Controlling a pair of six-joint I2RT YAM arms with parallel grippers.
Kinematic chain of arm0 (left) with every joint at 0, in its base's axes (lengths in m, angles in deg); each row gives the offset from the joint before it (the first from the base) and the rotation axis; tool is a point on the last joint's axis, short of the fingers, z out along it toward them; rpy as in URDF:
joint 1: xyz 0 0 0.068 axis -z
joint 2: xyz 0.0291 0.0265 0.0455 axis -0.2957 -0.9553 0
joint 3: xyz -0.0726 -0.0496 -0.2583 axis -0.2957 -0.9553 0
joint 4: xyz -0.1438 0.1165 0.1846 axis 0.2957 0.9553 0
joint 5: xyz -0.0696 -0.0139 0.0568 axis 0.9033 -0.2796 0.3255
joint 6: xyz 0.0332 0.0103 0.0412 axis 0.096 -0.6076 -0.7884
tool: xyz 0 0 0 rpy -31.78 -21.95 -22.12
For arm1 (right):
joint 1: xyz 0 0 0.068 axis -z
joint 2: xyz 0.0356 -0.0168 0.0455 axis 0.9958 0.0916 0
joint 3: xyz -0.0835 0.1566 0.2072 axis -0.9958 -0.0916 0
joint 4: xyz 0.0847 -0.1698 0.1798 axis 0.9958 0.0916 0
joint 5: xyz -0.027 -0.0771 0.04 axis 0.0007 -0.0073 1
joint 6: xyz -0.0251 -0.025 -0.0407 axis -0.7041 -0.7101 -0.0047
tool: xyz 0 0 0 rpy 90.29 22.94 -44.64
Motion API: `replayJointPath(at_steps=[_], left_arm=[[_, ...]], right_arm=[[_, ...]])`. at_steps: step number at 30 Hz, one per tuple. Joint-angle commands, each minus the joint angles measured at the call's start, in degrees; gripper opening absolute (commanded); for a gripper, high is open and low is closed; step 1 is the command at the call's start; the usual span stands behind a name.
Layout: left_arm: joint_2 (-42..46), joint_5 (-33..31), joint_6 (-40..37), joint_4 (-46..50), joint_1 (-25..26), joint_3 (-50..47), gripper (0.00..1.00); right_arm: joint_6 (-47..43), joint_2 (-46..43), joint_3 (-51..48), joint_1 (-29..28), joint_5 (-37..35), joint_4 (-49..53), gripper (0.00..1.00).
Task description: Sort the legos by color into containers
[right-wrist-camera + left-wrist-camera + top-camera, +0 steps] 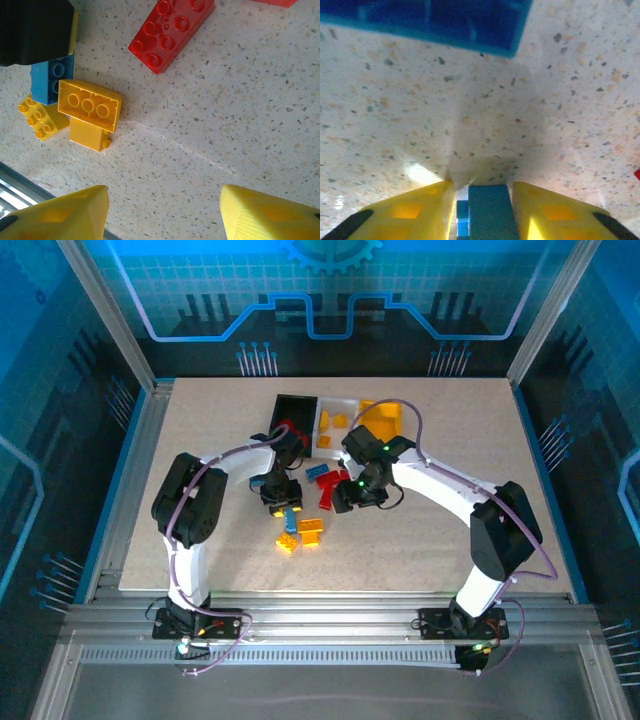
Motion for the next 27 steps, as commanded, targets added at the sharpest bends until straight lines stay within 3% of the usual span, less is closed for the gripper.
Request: replayJointPath(at_steps=[1,11,17,22,27], left_arm=[[-2.24,2.38,-0.53,-4.5,2.07,-0.49,0.3],[-1.71,1.75,-0.88,-0.09,0.14,10.8,0.22],[2.07,5.38,2.01,-0.84,-2.17,16.46,0.22],[1.81,12.95,14.0,-15.12,-1.42,17.28,0.23],[-4.52,12.78,26.68,-27.68,1.79,23.34,0.23]], right_arm=[[0.97,-2.26,-0.36,0.39,-0.01,-0.17,0.62],[1.78,-6.13,-2.43,0.61,-2.15,-0.24,0.62],[5.64,-14.84,-7.5,5.94,-1.32,-2.71,0.61],[12.54,-24.74,-14.85,13.82,0.71,-5.72,0.61],[18.36,-33.15,-21.78,17.87,3.94,-8.31,0.61]])
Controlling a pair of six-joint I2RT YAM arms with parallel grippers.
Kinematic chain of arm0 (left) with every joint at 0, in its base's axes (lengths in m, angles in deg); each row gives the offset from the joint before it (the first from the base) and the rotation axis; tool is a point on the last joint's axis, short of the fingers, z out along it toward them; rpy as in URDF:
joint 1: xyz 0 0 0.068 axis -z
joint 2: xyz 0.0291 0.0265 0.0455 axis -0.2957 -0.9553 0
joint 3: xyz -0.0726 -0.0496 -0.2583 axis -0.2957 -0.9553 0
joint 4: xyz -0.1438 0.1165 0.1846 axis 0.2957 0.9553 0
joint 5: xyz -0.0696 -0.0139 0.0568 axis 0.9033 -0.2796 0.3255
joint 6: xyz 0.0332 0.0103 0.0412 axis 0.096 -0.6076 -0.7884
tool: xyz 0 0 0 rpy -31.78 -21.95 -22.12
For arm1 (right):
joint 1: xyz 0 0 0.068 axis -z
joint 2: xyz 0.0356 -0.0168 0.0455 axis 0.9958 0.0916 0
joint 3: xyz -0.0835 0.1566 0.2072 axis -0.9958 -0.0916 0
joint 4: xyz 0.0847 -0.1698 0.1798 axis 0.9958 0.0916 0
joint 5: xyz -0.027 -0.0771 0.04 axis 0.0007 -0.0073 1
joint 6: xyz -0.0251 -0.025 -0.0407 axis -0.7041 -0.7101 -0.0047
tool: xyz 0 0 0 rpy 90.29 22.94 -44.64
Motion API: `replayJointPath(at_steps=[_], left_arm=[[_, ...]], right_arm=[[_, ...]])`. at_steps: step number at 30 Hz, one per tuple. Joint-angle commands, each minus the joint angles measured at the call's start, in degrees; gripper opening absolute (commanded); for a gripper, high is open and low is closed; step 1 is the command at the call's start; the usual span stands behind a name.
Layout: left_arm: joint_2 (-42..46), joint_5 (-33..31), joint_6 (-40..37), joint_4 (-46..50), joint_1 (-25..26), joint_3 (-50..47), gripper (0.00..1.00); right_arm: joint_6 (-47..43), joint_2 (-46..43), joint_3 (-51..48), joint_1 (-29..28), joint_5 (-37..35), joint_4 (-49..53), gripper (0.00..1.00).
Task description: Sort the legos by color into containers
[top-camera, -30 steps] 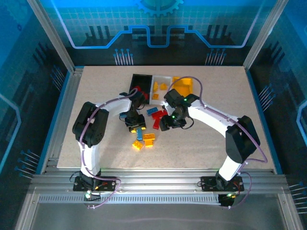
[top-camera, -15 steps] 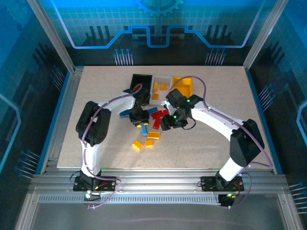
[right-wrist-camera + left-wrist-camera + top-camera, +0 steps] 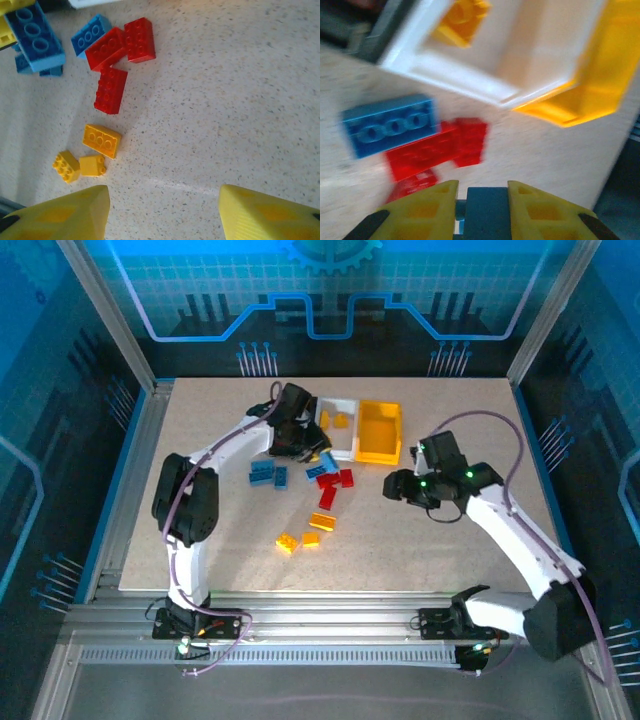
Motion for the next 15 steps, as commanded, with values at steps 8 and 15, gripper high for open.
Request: replayJointPath(at_steps=[8,15], left_arm=[[-17.64,-5.42,18.09,-14.87,6.48,23.43,0.23],[-29.06,-13.04,14.92,-12.78,7.25,39.44,0.23]], right_arm=[[8.08,-10.52,-8.0,0.77,2.66,0.0,0.6],[10.01,-16.04,-10.78,0.79,3.0,1.7,0.6]])
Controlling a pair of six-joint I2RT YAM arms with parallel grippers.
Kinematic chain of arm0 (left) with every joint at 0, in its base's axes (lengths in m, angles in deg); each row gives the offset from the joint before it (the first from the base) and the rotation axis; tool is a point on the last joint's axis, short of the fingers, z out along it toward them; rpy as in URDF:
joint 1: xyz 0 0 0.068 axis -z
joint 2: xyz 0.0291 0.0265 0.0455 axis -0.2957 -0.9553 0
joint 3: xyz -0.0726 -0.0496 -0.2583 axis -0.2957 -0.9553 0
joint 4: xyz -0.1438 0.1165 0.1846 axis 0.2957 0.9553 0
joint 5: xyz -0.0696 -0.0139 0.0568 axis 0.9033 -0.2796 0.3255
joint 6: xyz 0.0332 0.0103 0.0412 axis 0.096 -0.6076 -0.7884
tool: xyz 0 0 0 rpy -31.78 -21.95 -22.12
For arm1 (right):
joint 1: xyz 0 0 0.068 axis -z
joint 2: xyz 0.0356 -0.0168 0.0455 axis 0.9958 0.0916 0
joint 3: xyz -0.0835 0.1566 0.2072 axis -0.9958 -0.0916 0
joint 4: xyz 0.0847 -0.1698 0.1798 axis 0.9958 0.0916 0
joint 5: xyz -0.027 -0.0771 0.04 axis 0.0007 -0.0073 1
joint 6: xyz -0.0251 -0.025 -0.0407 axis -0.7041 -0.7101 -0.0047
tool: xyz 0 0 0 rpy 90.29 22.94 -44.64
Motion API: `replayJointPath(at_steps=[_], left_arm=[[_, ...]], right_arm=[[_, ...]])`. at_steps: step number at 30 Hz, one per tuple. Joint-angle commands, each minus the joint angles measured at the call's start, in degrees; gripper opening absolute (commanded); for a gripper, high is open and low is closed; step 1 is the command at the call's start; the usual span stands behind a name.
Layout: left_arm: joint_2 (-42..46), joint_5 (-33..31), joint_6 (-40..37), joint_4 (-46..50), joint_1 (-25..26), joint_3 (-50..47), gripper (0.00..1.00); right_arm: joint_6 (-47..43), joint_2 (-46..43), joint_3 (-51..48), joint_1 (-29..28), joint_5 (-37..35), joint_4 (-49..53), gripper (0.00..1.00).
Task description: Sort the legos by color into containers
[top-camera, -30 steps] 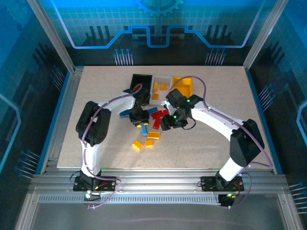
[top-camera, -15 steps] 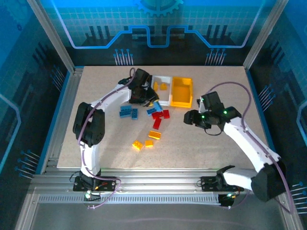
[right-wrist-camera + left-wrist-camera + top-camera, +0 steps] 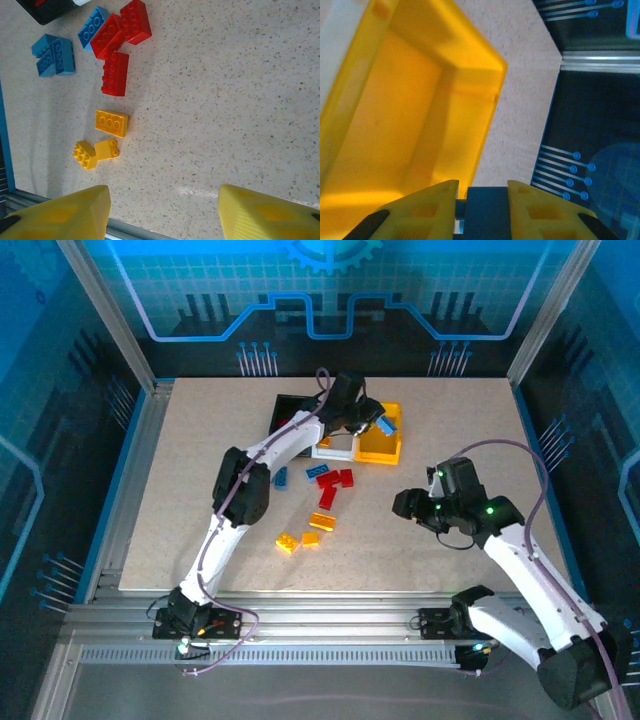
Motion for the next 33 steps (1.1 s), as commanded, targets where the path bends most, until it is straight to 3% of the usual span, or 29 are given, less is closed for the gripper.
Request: replayJointPath(at_steps=[1,3,4,10,18,24,29,33], left_arm=[[-4.33,-6.31,-1.65,1.27,-0.36,7.36,0.24],[-6.95,-7.02,-2.66,2.15,-0.33,11.29,0.3],[-8.07,-7.02,-2.77,2.55,-0.35,13.04,0.39],[-7.96,-6.75,-3.0,2.75,-0.35,13.06,0.47],[7.13,-5.5,-14.27,6.32,-0.22,1.54,0.56],[29.47,-9.49,-27.03,18.05,-2.11,-21.18,0.66],[50.14,-6.59,-25.92,19.41,-8.62,-50.52,0.68],[63.33,-5.08,-25.4,20.62,-11.99,-66.58,0.7]], right_arm=[[2.09,-2.26,-1.33,0.37,0.94,1.89,0.6],[2.09,-3.72,-1.56,0.2,0.56,3.06,0.6],[1.94,-4.64,-1.57,0.11,0.21,3.93,0.61],[-0.29,-5.65,-0.49,-0.3,-0.63,7.31,0.61],[-3.75,7.33,3.74,-6.51,-2.94,4.48,0.61],[-13.41,26.76,14.11,-16.27,-3.32,0.66,0.62],[-26.32,42.68,26.33,-22.77,-4.18,3.21,0.64],[-33.44,51.1,33.44,-25.26,-6.39,5.35,0.67]])
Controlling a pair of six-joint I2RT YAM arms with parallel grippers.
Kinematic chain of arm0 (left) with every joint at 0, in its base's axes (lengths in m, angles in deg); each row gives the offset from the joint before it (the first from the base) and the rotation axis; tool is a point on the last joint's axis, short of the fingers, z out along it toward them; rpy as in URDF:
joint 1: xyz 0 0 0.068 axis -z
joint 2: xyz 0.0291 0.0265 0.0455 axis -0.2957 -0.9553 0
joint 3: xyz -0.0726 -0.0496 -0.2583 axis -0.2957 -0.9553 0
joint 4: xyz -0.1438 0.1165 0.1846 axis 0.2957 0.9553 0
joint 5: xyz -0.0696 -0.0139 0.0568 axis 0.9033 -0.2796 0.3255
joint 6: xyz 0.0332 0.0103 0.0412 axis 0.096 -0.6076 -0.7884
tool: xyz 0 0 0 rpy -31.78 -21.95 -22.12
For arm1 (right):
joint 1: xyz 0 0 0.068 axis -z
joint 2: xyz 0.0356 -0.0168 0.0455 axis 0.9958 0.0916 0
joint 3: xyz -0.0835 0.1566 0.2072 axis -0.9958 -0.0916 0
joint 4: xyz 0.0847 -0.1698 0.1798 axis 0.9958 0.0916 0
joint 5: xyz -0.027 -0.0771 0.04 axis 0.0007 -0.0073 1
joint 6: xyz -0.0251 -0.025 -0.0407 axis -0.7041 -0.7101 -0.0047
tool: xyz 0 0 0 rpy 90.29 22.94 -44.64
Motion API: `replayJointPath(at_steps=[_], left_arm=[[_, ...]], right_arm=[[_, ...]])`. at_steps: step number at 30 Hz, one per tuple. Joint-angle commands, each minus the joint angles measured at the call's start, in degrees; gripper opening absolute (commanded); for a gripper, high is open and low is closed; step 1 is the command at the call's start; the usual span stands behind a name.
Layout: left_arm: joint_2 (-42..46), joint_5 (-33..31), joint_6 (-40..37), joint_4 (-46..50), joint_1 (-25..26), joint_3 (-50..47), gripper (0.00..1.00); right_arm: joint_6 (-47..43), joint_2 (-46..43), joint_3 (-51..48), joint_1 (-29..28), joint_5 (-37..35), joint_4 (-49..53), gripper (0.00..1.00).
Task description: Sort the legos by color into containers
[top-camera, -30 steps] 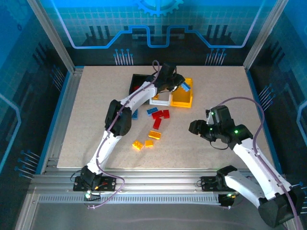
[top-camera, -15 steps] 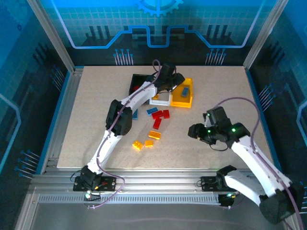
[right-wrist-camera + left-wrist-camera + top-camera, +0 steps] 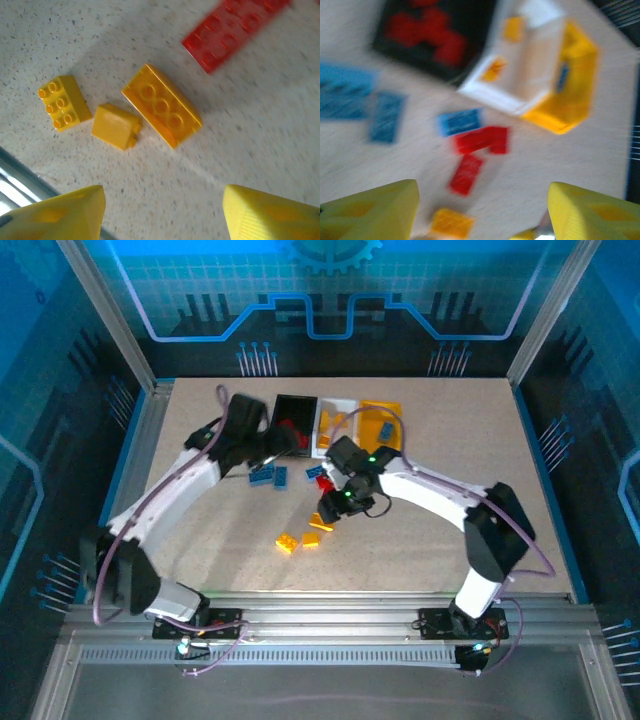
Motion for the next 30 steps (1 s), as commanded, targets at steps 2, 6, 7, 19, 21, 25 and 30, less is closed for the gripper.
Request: replayJointPath(at_steps=[2,6,7,19,21,25,30], left_arm=[[8.65,2.61,-0.77,5.72,-1.89,-13.46,0.7],[15.93,4.11,0.89,6.28,-4.03,-20.48,0.71],[17.29,4.53,1.01,6.37,-4.5,-21.7,0.71],[19.61,7.21,-3.21,10.09,-8.9,-22.03,0.72],[19.43,7.96,-3.21,9.84,-9.35,-22.1,0.72],[18.9,8.9,-3.25,9.48,-9.85,-22.22,0.72],[18.85,9.36,-3.71,9.56,-10.12,-22.29,0.72]], right_arm=[[-11.8,6.91,6.18,-1.96,-2.11,4.02,0.69],[-15.67,11.63,9.78,-2.78,-3.39,5.76,0.72],[-16.11,12.63,10.4,-2.88,-3.88,5.94,0.72],[-16.7,21.71,15.66,-4.48,-7.59,6.97,0.73],[-16.18,22.25,15.62,-4.5,-8.31,6.67,0.72],[-14.35,23.21,15.36,-4.21,-10.55,6.85,0.68],[-12.99,22.64,13.46,-3.73,-10.55,6.16,0.62]])
